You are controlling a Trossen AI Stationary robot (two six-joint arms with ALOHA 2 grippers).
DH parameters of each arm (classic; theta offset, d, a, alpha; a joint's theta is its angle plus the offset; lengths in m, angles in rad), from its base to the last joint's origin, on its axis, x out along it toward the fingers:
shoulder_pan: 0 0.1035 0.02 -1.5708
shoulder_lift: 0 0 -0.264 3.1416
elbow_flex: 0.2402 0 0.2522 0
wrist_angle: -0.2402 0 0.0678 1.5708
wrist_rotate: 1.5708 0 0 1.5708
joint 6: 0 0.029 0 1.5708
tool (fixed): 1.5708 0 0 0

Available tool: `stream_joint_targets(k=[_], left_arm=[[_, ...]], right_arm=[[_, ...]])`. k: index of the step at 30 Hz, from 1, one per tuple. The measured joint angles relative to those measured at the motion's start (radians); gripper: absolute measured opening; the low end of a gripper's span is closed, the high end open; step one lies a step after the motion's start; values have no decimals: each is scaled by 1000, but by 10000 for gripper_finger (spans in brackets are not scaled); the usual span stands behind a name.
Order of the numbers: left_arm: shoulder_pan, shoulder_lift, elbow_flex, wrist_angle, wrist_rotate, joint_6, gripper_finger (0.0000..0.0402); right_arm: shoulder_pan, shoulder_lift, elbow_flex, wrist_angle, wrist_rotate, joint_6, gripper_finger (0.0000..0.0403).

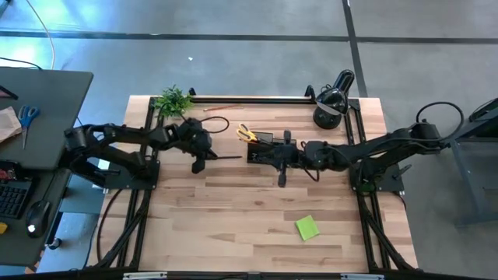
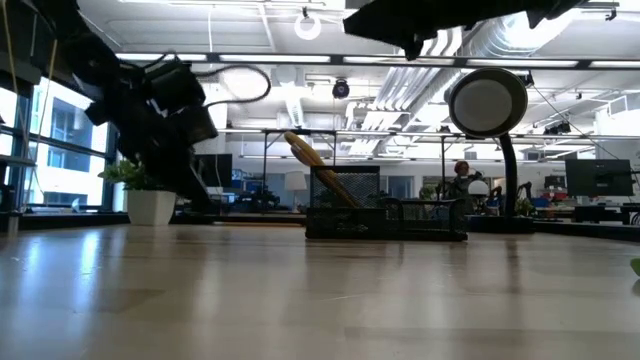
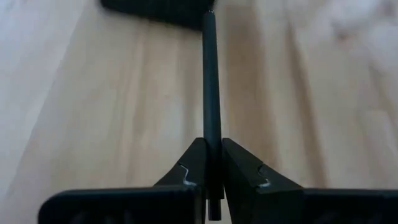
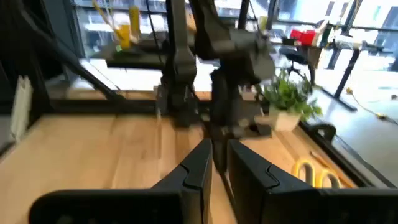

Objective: Pick and place office supplies into organizer
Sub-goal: Put the black pen into the desk organizer

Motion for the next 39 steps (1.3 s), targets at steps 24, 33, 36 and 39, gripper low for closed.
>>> stream_joint_targets(k=[24, 33, 36, 39], left_arm=[[-494, -120, 304, -412, -392, -129, 19], [-511, -120, 347, -419, -408, -182, 19], [-511, -120, 347, -418, -408, -182, 19], [-511, -120, 347, -416, -408, -182, 19]], right_arm=[[26, 548, 647, -585, 22, -7, 169], [28, 586, 675, -649, -19, 10, 156], [28, 587, 675, -641, -9, 3, 146], [29, 587, 676, -637, 2, 0, 133]])
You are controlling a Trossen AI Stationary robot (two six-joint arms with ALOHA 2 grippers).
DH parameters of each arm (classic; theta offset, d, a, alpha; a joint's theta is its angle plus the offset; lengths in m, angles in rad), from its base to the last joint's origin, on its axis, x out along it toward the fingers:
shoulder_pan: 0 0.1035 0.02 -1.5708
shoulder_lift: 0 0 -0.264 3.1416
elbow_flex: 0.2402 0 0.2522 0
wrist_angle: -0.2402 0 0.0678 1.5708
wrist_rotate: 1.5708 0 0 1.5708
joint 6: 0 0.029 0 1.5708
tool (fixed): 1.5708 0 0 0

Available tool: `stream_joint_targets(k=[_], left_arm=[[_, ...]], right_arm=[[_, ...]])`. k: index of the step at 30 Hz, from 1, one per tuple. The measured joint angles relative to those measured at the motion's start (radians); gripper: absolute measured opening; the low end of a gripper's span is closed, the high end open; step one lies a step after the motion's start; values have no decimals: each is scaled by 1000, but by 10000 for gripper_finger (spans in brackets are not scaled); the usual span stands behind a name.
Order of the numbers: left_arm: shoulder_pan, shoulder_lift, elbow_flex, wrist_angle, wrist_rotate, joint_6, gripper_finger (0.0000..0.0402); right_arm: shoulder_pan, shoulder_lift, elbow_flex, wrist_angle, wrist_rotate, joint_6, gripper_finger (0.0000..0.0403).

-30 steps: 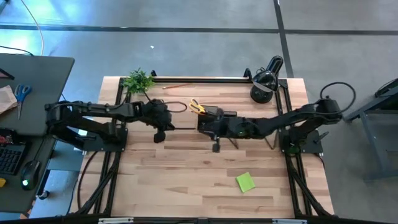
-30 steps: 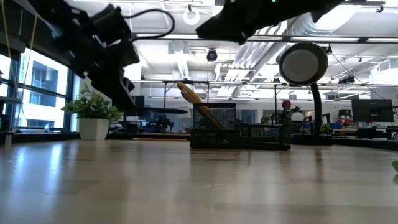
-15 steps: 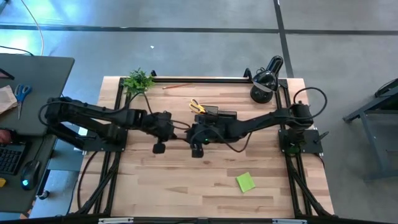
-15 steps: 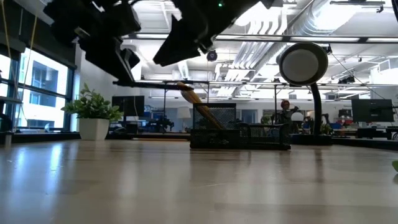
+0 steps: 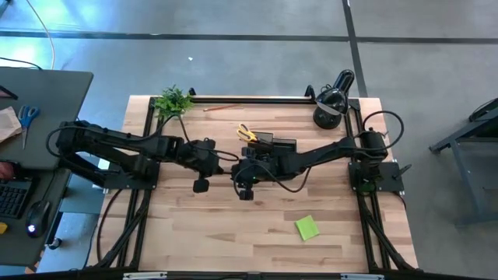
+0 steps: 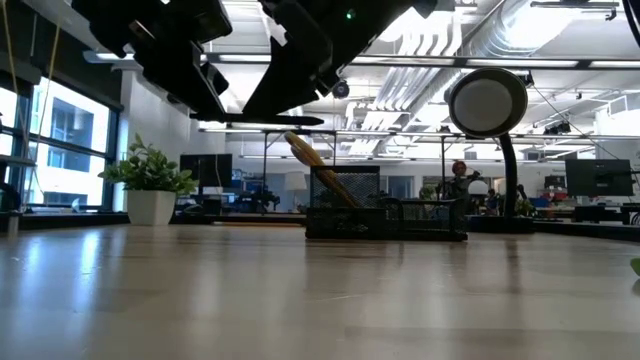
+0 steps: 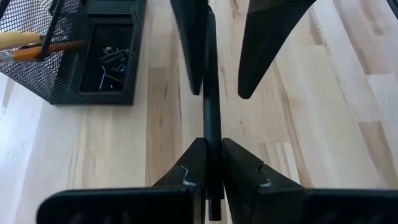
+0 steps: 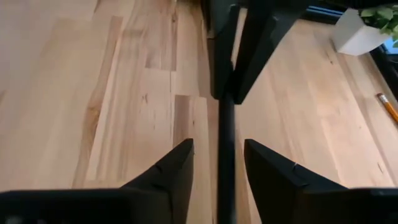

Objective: Pick and place office supplies into organizer
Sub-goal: Put the black pen into the desk organizer

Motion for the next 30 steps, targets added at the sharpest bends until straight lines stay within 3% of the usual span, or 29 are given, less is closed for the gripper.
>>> stream_joint_targets(k=[11, 18, 30], left_arm=[[0, -8, 0, 5, 6, -18, 19], [0, -8, 0, 4, 4, -21, 19], [0, -8, 0, 5, 4, -20, 19]], right_arm=[[-1, 0, 0, -6, -30, -6, 74], [-5, 0, 0, -6, -28, -31, 15], [-5, -1, 0, -9, -28, -38, 15]])
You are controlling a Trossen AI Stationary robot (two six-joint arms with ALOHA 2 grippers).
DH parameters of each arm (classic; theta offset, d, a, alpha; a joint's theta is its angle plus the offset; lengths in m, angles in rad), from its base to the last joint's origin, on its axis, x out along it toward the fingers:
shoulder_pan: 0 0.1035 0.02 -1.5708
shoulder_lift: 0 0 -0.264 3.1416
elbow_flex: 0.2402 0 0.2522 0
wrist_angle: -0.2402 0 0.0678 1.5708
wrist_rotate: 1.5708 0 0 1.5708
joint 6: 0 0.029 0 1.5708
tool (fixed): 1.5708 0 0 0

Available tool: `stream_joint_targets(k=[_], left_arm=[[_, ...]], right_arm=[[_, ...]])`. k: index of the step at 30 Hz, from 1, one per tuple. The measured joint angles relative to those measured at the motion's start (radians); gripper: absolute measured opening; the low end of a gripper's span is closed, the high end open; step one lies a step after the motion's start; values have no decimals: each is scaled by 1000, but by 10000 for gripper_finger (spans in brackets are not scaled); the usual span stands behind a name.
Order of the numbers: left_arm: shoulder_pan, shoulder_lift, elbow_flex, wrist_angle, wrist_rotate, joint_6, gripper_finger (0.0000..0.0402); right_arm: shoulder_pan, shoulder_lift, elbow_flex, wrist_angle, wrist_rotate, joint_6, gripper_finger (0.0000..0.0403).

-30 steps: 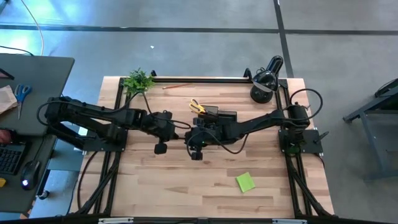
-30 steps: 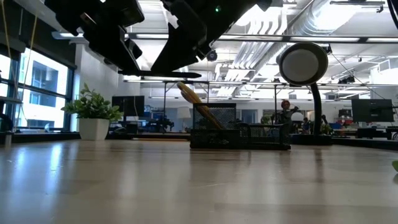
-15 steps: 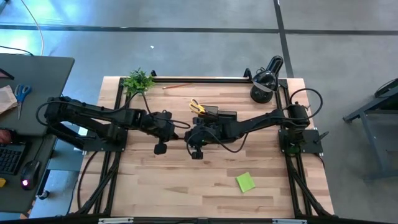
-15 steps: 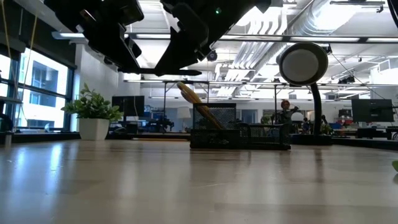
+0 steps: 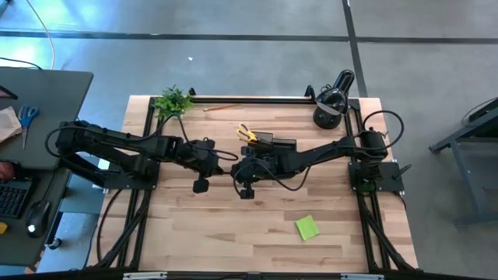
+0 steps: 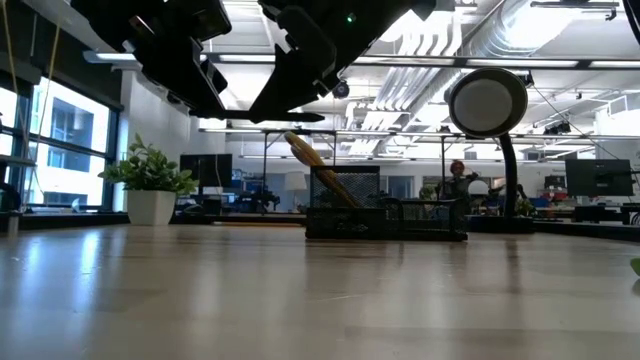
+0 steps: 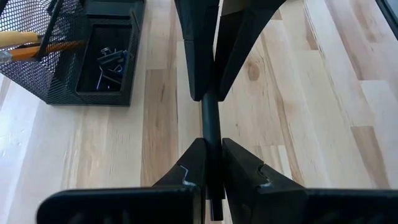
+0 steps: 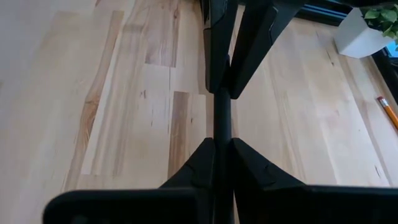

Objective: Pick and place office supplies into organizer
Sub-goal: Put the black pen into the desk organizer

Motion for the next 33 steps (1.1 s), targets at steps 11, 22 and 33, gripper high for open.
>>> stream_joint_targets(k=[11, 22, 33], left_arm=[[2, -14, 0, -11, -7, 14, 51], [2, -205, 0, -62, -191, -45, 115], [2, -263, -67, 80, -146, -52, 103]], right_arm=[[-9, 0, 1, -6, 14, 4, 15], [-79, -36, -175, 310, 40, 39, 15], [-176, -288, -757, 1149, 68, 25, 17]])
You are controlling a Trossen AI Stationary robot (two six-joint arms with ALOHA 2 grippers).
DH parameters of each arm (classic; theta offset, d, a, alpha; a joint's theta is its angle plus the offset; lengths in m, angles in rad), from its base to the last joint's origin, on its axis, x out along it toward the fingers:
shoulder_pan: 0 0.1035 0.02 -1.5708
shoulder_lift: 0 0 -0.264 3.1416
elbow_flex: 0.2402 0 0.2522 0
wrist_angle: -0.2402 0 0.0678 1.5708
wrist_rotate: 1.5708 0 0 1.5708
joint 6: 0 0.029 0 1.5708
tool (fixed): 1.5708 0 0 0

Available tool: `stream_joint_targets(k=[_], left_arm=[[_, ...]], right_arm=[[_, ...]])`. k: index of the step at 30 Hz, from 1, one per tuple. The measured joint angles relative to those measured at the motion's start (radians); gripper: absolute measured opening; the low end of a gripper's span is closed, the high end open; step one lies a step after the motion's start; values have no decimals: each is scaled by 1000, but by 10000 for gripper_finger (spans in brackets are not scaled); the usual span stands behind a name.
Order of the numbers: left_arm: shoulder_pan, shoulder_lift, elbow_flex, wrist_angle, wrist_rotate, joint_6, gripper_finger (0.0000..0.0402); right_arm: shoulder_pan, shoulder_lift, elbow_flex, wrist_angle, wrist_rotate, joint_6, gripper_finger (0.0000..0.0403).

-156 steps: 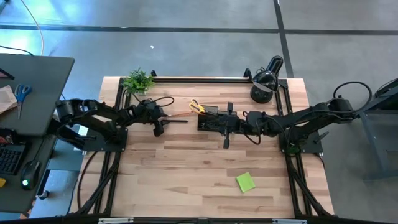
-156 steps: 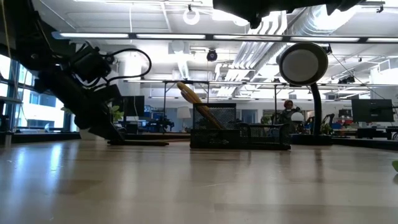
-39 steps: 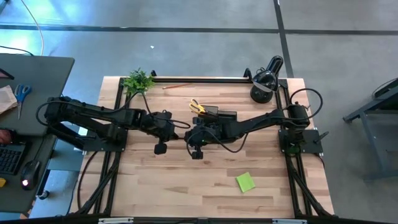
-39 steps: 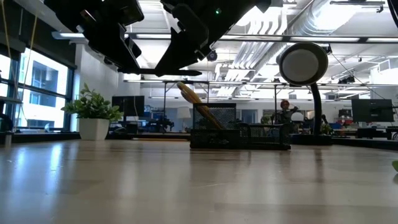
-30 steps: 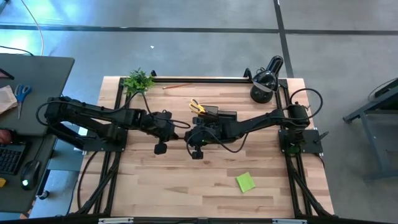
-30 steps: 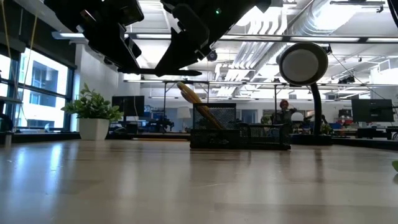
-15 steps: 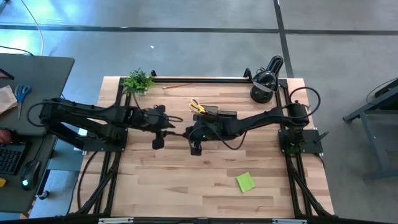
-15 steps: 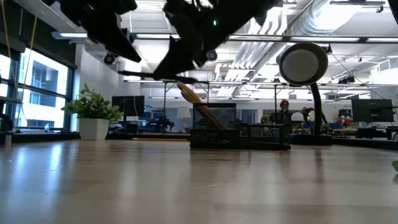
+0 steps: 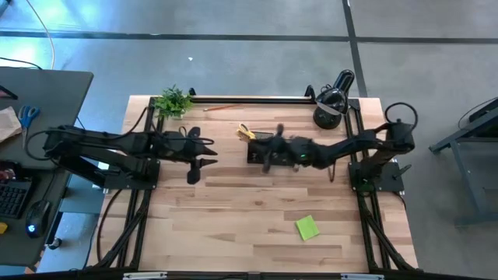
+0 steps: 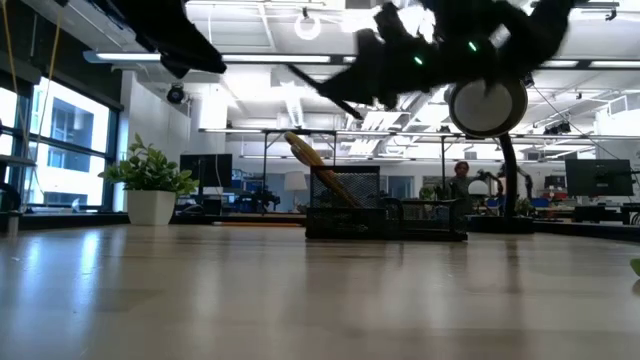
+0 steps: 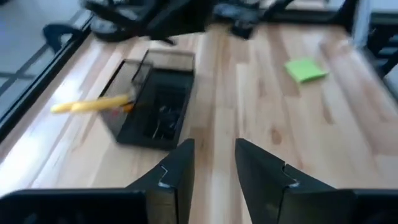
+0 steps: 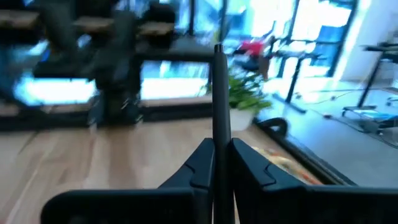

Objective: Pick and place office supplies into organizer
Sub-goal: Put the black pen into the desk organizer

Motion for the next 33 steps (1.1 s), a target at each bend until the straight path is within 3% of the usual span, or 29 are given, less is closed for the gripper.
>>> stream_joint_targets(k=[4, 9, 19, 27, 33], left_arm=[[0, 2, -37, 116, 40, 7, 96], [0, 2, -40, 137, 80, 6, 88], [-24, 2, -55, 111, 121, -28, 83], [-61, 2, -80, 181, 94, -26, 83], [-59, 2, -80, 184, 94, -24, 83]], right_arm=[[-83, -9, -136, 239, -119, 55, 14], [-161, -6, -152, 259, -225, 93, 17], [-215, 41, -114, 190, -256, 67, 18], [-254, 180, -104, 396, -314, 95, 21], [-254, 274, -25, 400, -345, 94, 28]])
